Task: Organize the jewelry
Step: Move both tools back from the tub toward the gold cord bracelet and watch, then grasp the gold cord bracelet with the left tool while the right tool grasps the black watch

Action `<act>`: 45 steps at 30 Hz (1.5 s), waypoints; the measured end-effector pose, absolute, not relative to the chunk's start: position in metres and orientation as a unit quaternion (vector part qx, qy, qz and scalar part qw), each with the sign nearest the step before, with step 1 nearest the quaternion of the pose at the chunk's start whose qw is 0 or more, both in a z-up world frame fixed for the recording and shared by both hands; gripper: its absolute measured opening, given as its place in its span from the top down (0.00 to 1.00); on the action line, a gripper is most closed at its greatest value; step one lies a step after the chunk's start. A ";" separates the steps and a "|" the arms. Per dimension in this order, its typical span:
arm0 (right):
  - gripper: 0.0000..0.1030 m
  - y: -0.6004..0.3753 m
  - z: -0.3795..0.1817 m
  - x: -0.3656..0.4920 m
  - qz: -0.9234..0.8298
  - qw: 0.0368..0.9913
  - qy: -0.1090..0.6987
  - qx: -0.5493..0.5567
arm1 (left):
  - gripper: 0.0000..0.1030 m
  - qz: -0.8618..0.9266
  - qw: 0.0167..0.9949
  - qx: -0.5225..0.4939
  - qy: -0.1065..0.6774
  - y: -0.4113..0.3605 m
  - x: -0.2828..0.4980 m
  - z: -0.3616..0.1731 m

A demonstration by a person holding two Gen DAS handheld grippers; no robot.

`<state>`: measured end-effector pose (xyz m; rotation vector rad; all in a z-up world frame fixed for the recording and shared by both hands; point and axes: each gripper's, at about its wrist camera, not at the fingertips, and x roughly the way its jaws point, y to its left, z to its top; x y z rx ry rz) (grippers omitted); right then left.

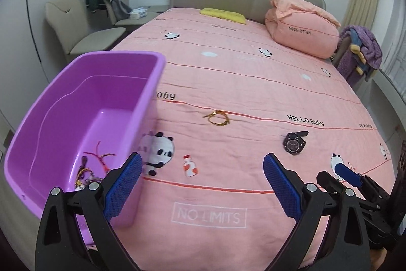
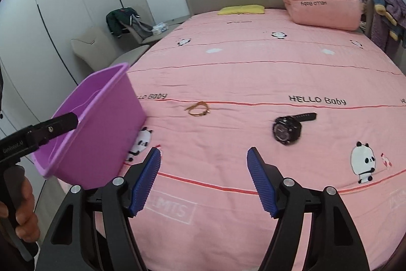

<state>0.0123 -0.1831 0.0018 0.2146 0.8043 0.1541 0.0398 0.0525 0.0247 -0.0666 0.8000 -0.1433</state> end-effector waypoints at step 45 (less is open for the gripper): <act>0.28 -0.277 -0.163 0.167 -0.078 0.877 0.453 0.143 | 0.07 -0.064 0.888 -0.001 0.455 -0.040 0.251 -0.168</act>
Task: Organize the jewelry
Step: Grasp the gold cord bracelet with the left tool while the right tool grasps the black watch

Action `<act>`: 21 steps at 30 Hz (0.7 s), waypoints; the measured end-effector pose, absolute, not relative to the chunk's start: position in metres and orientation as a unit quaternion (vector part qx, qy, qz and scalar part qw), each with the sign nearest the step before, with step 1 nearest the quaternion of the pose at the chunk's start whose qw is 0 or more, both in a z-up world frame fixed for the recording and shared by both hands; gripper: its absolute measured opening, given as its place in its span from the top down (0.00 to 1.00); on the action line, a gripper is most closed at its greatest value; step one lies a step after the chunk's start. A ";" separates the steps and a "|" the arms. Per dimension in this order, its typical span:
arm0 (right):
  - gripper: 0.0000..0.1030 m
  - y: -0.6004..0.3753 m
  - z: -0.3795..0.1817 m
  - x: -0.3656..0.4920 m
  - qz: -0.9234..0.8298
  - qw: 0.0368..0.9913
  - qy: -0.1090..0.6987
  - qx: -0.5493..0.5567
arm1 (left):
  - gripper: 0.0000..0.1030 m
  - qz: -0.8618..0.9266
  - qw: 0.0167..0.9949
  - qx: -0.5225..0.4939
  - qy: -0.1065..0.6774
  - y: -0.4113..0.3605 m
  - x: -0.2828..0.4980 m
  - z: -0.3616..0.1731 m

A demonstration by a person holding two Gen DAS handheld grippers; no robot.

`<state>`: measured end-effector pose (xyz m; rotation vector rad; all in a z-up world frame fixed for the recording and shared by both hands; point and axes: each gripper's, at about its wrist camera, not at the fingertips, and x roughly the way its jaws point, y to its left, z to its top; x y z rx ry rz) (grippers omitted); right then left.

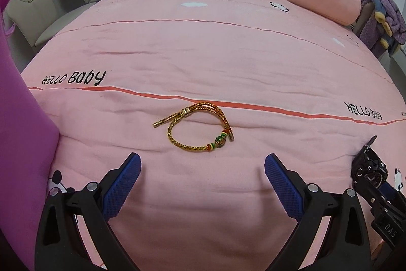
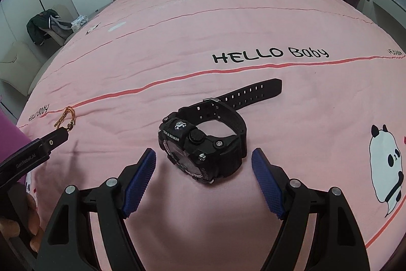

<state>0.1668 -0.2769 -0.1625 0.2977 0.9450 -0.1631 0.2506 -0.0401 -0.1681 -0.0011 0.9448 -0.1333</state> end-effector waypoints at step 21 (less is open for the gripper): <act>0.28 -0.274 -0.172 0.186 -0.103 0.871 0.464 0.124 | 0.06 -0.058 0.889 0.022 0.453 -0.044 0.289 -0.192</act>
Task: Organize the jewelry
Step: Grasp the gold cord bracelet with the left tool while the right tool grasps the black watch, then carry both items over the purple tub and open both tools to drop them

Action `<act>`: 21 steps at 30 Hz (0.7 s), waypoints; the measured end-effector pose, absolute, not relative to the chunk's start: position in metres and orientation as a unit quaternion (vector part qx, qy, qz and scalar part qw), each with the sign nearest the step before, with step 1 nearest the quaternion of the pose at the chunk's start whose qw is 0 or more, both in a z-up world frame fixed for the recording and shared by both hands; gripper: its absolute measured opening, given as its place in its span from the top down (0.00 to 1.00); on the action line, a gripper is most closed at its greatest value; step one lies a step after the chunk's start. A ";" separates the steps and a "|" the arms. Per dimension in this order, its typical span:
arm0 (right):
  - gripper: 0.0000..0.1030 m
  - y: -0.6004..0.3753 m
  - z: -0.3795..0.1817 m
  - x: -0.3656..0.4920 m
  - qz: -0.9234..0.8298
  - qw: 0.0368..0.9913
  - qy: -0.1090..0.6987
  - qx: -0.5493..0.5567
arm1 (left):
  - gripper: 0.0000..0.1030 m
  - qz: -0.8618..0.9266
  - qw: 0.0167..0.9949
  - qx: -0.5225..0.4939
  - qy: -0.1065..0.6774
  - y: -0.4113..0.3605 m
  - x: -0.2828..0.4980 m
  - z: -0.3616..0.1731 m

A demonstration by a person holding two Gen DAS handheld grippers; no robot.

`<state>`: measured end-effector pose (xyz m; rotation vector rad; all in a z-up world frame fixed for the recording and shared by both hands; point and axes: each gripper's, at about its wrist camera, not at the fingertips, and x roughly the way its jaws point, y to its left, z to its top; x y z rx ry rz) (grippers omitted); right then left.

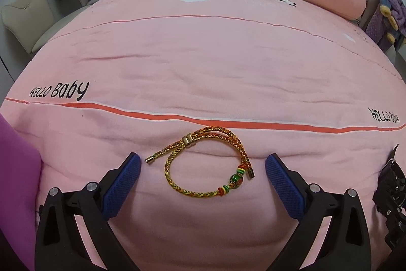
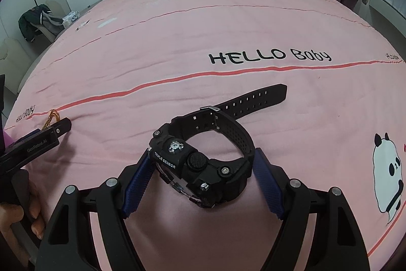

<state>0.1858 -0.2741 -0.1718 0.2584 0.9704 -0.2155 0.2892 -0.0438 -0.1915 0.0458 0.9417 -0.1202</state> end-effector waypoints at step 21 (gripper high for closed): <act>0.36 -0.277 -0.167 0.173 -0.087 0.877 0.455 0.127 | 0.93 -0.082 0.887 -0.002 0.455 -0.048 0.261 -0.182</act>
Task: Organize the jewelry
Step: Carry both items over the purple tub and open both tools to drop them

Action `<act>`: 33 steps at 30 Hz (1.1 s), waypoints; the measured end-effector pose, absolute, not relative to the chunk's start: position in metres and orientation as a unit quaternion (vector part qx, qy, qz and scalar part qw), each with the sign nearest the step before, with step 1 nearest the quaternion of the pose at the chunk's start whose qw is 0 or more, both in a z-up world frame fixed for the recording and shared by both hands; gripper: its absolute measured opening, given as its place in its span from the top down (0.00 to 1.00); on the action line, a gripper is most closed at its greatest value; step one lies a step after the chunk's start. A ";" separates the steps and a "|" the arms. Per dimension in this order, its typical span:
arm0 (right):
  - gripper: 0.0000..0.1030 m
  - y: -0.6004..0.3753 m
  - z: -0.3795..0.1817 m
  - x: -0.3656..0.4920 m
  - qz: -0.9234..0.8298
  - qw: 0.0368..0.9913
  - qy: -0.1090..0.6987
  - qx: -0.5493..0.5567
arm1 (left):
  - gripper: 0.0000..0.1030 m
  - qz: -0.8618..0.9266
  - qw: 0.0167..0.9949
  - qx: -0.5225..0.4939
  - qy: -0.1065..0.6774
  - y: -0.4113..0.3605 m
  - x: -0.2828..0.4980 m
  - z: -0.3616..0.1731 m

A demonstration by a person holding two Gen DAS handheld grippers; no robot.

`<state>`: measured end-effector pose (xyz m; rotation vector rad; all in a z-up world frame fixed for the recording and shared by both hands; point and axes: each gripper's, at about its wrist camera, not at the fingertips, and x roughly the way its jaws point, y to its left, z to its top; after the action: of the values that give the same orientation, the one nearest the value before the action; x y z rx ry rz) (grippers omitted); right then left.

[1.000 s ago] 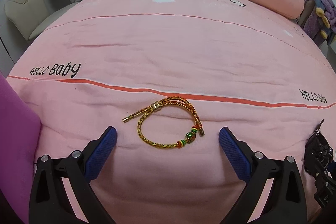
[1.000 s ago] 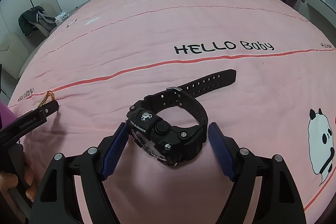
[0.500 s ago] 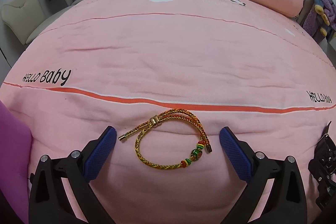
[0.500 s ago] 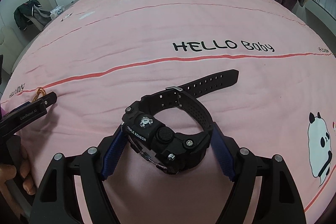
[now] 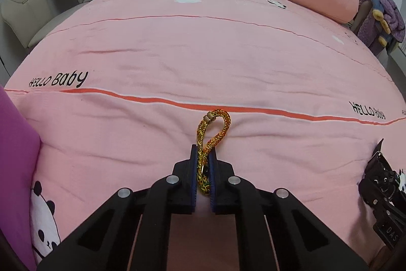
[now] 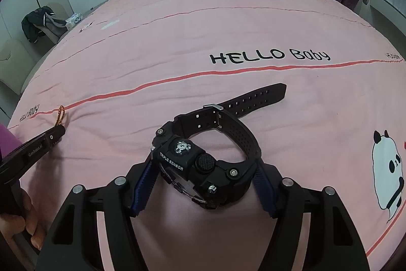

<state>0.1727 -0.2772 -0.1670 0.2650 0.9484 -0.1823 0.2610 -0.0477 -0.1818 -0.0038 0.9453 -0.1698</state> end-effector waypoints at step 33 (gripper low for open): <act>0.36 -0.140 0.008 0.029 0.070 0.913 0.390 0.091 | 0.93 -0.071 0.918 0.005 0.389 0.047 0.037 0.007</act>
<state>0.0285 -0.1397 0.0081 0.1865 0.8043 0.1447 0.0365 0.0472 0.0074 0.0111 0.7997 -0.1465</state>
